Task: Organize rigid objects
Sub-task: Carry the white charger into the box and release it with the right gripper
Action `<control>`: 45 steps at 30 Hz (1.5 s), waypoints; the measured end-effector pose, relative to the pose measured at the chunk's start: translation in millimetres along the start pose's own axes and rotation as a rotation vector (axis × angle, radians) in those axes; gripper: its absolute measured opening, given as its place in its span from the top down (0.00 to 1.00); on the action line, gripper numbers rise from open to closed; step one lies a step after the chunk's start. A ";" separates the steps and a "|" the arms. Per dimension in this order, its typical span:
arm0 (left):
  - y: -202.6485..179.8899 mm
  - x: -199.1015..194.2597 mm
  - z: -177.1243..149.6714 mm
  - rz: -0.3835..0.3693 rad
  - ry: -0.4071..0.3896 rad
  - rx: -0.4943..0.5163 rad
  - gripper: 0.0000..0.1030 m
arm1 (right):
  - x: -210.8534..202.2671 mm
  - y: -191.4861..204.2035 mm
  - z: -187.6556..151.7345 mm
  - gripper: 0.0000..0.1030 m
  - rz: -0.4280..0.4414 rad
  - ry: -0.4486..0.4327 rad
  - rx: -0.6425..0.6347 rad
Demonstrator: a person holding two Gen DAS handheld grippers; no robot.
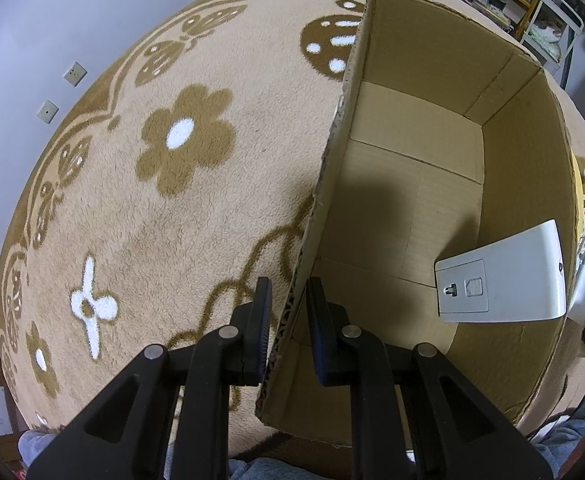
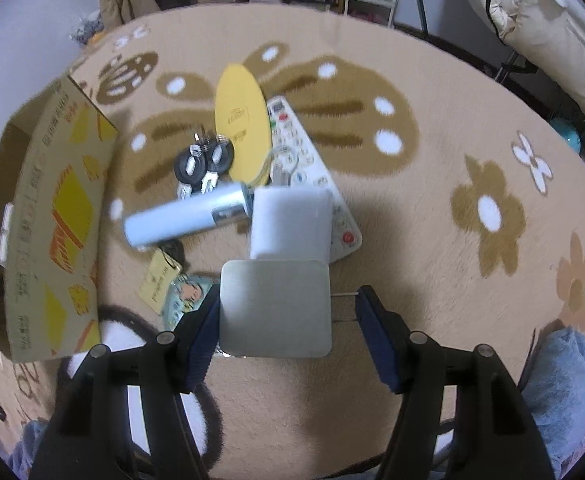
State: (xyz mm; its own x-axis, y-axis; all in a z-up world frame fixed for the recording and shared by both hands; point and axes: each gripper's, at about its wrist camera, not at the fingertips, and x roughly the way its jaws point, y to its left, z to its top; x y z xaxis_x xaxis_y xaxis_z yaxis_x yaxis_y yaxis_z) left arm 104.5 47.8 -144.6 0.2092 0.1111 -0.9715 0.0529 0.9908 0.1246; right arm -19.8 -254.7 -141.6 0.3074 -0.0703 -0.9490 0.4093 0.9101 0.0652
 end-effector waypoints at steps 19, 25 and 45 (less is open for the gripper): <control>-2.4 0.6 0.0 0.003 -0.002 0.003 0.84 | -42.7 21.4 10.4 0.32 0.163 -0.219 -0.023; -1.6 -0.7 -0.3 0.000 -0.002 -0.001 0.84 | -56.6 36.1 18.0 0.32 0.219 -0.279 -0.042; -0.8 -0.1 -0.4 -0.010 -0.002 -0.011 0.84 | -69.7 111.1 31.6 0.32 0.362 -0.368 -0.199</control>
State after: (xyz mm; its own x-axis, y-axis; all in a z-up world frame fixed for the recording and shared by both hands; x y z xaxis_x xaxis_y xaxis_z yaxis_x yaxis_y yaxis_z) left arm 104.0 47.0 -144.7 0.2109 0.1015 -0.9722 0.0437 0.9926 0.1131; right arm 31.4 -161.6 -58.5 0.6928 0.1562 -0.7040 0.0623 0.9596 0.2742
